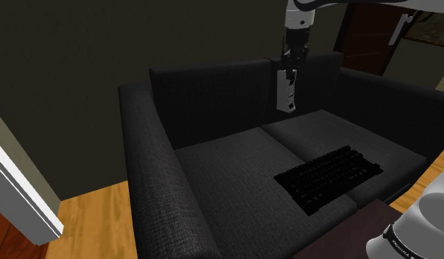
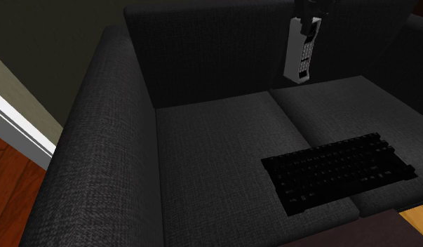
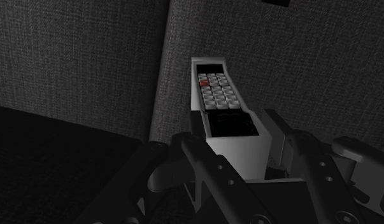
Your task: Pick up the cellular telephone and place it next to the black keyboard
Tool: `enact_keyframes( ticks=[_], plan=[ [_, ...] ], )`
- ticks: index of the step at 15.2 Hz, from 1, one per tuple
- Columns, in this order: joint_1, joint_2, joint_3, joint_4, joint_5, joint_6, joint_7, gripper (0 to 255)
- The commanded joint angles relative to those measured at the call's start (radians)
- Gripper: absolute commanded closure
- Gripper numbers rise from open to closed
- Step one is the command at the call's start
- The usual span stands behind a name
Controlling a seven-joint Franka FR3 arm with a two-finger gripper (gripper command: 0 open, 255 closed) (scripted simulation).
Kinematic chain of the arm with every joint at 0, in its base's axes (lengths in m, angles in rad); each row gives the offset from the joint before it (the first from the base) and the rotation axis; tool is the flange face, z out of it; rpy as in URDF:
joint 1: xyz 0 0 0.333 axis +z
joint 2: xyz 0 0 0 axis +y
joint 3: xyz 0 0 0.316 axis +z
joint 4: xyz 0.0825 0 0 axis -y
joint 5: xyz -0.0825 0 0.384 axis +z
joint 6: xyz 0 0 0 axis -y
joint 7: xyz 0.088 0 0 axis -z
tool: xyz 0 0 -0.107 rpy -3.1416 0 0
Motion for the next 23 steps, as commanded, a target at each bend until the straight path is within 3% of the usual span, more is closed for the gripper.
enact_keyframes(
  ticks=[1,23],
  plan=[
    [-0.001,-0.010,-0.002,-0.040,0.002,0.031,0.001,255],
    [-0.004,-0.034,-0.005,-0.363,0.001,0.329,0.034,255]
  ],
)
